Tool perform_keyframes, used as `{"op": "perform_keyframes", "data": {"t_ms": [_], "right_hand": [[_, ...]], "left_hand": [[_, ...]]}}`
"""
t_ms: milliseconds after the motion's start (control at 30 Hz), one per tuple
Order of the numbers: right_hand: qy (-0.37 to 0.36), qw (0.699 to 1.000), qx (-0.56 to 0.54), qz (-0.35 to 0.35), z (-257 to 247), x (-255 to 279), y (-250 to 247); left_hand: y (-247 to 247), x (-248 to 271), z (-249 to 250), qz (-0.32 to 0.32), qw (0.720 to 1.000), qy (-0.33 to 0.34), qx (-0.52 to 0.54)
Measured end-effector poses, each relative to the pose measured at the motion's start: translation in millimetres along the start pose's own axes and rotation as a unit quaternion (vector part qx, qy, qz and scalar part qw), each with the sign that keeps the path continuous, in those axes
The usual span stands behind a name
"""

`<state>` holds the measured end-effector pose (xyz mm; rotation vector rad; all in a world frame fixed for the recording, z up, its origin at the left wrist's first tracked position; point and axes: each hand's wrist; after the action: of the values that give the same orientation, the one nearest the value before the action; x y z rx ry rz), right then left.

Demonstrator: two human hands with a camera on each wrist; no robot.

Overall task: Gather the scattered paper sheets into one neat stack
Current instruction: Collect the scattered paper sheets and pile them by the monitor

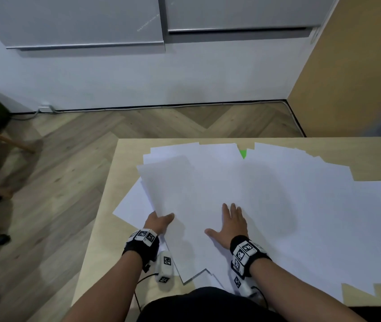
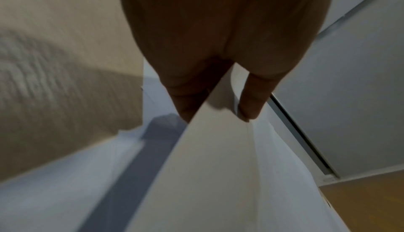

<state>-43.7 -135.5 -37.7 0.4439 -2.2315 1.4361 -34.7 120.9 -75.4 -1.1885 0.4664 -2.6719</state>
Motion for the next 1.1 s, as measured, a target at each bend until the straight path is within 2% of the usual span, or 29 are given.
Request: {"op": "perform_keyframes", "data": {"t_ms": [100, 200, 333, 500, 600, 700, 800, 867, 1000, 1100], "right_hand": [[0.005, 1.0, -0.011, -0.007, -1, 1, 2], [-0.008, 1.0, -0.03, 0.0, -4, 3, 6], [-0.04, 0.995, -0.085, 0.027, -10, 6, 3], [-0.061, 0.987, -0.133, 0.071, -15, 2, -5], [-0.063, 0.987, -0.12, 0.087, -17, -4, -6], [-0.028, 0.995, -0.08, 0.057, -11, -11, -4], [-0.009, 0.999, -0.031, 0.031, 3, -13, 1], [-0.013, 0.999, -0.021, 0.033, 8, -13, 3], [-0.004, 0.996, -0.059, 0.066, 1, -14, 1], [-0.03, 0.993, -0.099, 0.061, -13, -14, -1]], "left_hand": [[-13, 16, 8, -0.007, 0.998, 0.0, 0.064], [-16, 27, 16, -0.042, 0.992, -0.01, 0.117], [-12, 40, 33, -0.102, 0.979, -0.012, 0.178], [-18, 33, 39, -0.125, 0.967, -0.008, 0.221], [-19, 25, 36, -0.112, 0.964, -0.021, 0.239], [-28, 24, 38, -0.078, 0.968, -0.017, 0.24], [-47, 33, 52, -0.04, 0.972, 0.012, 0.231], [-61, 30, 58, -0.036, 0.974, 0.06, 0.216], [-70, 16, 58, -0.022, 0.977, 0.09, 0.193], [-49, 27, 56, 0.03, 0.986, 0.116, 0.116]]}}
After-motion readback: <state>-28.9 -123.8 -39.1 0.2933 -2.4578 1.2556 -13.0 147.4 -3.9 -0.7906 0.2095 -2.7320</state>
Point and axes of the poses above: each hand's wrist, its own x-axis away from the middle knuckle, its own y-axis out of the palm, z = x × y, and after that the axes turned 5 degrees about -x, right-handed
